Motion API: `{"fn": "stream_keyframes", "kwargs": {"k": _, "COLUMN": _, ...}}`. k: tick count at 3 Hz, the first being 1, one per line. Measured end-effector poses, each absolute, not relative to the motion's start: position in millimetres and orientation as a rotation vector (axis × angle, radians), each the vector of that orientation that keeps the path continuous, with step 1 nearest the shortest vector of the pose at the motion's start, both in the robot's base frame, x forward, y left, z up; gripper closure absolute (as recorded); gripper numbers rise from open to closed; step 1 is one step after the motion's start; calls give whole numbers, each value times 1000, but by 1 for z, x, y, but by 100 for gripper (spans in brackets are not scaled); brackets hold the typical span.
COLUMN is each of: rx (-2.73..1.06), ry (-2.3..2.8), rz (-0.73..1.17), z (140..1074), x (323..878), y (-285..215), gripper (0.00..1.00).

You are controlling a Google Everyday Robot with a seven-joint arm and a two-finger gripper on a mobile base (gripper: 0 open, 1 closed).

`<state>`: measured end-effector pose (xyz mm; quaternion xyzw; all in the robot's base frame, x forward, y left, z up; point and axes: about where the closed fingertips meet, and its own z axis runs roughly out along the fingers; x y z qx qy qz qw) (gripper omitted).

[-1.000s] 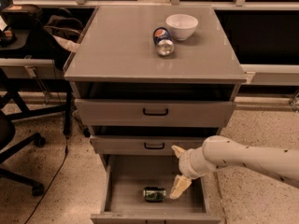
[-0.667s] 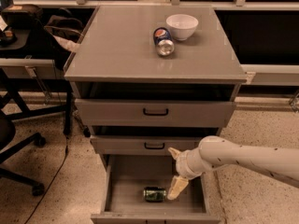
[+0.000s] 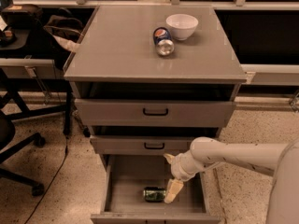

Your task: Pick green can from bottom drawer and place on counter

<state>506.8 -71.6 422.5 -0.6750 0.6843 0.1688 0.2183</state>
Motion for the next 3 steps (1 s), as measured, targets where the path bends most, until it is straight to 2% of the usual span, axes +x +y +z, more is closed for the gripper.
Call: {"fn": "stream_keyframes", "kwargs": {"k": 3, "rx": -1708, "ry": 1882, "rz": 464, "z": 374, "x": 520, "y": -56, "gripper": 0}}
